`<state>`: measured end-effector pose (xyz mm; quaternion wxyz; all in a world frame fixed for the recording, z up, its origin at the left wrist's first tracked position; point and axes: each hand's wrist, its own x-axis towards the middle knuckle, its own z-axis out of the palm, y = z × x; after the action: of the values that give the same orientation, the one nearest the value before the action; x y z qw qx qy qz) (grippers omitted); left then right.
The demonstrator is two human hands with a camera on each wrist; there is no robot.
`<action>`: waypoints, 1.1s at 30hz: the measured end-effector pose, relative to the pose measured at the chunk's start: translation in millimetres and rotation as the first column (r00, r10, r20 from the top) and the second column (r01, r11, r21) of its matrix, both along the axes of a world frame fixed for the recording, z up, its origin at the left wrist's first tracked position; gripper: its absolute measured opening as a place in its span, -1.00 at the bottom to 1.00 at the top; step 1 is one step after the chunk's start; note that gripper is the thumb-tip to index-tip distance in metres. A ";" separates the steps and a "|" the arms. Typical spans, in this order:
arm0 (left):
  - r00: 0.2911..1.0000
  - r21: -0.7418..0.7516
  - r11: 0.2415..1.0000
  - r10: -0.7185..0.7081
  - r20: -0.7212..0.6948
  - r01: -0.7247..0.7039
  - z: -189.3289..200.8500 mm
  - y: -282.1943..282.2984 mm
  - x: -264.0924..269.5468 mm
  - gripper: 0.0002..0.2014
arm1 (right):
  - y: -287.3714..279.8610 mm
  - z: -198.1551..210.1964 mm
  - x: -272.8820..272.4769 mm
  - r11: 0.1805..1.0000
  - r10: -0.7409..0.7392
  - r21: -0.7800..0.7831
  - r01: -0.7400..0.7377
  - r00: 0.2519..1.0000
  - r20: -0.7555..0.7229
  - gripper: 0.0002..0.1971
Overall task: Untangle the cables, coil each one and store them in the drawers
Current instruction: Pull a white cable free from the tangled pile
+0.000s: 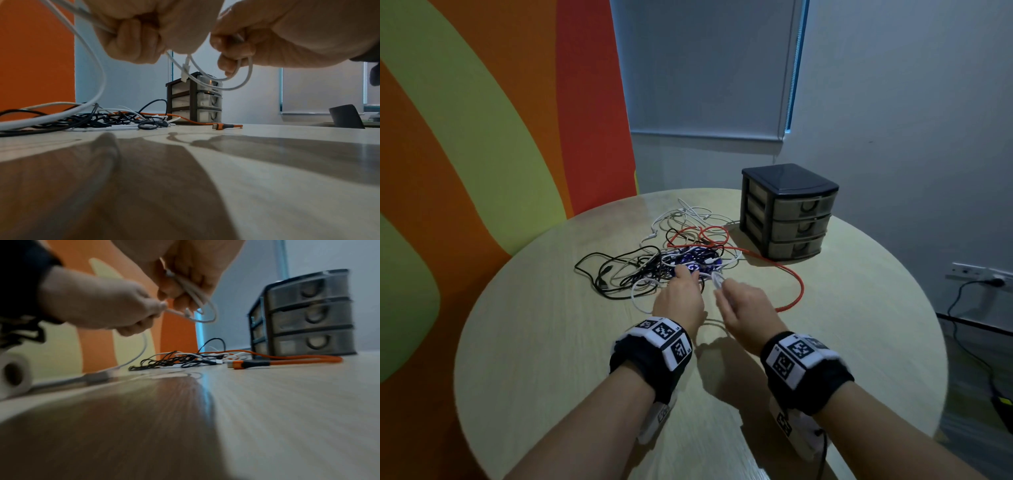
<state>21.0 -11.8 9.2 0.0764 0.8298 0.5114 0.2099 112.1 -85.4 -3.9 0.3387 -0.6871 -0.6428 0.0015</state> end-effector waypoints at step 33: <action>0.819 0.085 0.894 -0.438 0.370 0.439 -7.2 -15.9 -2.1 -0.59 | 0.1 12.1 -4.8 0.871 -0.037 0.447 0.202 0.936 -0.350 -0.68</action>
<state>18.9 -27.7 2.0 0.2216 0.8683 0.2826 0.3421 107.3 -85.4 8.2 0.5994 -0.6115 -0.5127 -0.0626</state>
